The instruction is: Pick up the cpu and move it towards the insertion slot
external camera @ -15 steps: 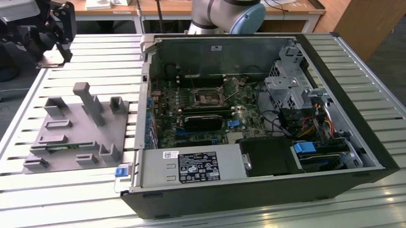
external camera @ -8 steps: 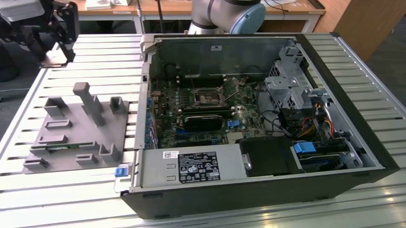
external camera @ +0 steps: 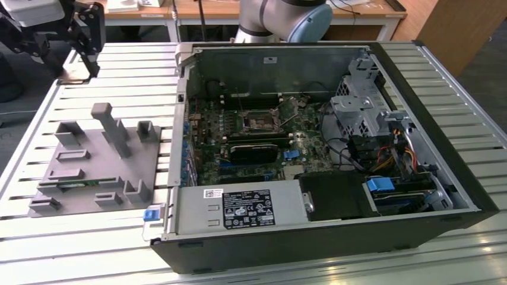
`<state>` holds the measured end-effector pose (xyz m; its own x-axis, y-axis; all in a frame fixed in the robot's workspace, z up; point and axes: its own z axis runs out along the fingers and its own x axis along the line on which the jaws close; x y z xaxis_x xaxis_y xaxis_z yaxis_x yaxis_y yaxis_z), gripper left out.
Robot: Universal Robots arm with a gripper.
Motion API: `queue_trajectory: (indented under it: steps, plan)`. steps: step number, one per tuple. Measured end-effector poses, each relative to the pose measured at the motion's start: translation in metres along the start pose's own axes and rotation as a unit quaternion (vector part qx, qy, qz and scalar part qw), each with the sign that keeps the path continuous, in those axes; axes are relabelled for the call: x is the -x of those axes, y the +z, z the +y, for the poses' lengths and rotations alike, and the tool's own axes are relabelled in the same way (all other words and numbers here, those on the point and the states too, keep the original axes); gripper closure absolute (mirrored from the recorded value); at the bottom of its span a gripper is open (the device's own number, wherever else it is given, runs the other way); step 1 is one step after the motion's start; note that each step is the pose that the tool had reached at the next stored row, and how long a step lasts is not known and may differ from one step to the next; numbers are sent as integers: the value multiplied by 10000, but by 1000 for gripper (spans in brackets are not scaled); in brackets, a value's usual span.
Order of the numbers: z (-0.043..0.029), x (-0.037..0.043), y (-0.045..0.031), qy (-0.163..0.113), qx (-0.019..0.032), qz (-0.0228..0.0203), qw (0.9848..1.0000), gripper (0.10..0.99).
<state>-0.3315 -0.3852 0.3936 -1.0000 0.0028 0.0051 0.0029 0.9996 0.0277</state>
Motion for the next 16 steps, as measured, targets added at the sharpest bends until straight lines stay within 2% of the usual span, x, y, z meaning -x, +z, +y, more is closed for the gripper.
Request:
queue_trajectory:
  steps: [16]
  plan:
    - [0,122,-1,0,0,0,10000,545]
